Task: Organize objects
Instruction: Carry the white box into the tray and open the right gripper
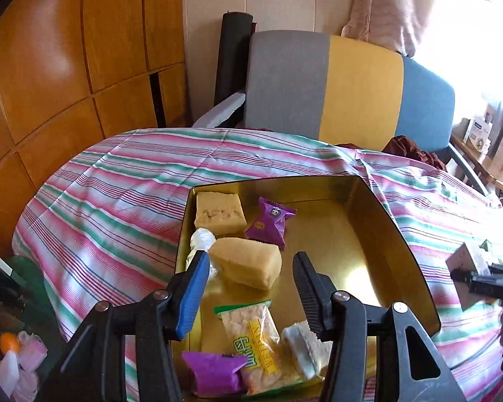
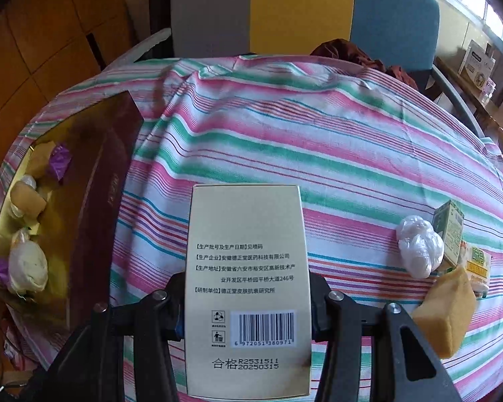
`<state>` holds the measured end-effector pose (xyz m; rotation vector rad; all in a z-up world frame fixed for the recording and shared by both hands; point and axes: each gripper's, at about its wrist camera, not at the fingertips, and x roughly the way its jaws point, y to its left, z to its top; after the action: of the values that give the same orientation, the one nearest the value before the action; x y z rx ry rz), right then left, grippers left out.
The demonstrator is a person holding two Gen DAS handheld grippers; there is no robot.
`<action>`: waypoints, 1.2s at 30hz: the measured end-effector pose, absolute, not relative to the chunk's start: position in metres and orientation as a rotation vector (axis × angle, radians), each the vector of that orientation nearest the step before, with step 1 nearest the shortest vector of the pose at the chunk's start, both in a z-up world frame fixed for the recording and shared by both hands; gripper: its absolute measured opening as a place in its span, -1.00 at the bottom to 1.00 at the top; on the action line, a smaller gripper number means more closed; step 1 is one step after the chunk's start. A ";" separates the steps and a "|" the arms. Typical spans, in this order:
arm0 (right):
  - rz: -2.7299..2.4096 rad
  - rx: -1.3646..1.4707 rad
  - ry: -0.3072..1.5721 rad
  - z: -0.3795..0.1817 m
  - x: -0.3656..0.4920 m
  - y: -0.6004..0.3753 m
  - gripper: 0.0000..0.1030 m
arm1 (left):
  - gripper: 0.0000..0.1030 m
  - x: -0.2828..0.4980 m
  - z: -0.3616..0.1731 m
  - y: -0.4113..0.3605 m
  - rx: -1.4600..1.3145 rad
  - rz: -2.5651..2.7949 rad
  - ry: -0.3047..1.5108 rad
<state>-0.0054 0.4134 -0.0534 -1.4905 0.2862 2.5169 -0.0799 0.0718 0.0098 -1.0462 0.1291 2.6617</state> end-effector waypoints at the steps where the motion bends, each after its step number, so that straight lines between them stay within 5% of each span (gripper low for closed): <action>1: 2.534 -1.470 0.289 -0.046 -0.007 0.408 -0.03 | 0.02 -0.078 0.010 0.070 -1.040 2.665 0.127; 12: 2.786 -1.439 0.252 0.006 -0.062 0.300 -0.03 | 0.12 -0.071 0.004 0.043 -1.049 2.677 0.068; 24: 2.638 -1.631 0.289 -0.053 -0.143 0.232 -0.01 | 0.12 -0.074 -0.013 0.003 -1.120 2.699 -0.031; 29: 2.710 -1.796 0.445 -0.077 -0.152 0.205 0.04 | 0.12 -0.076 -0.023 -0.017 -1.174 2.717 -0.085; 36: 2.767 -1.732 0.525 -0.067 -0.134 0.201 0.14 | 0.12 -0.076 -0.025 -0.026 -1.190 2.734 -0.096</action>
<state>-0.1345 0.2014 -0.0666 -1.7319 0.5249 2.7673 -0.0763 -0.0262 -0.0254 -1.1902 -0.0959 2.7343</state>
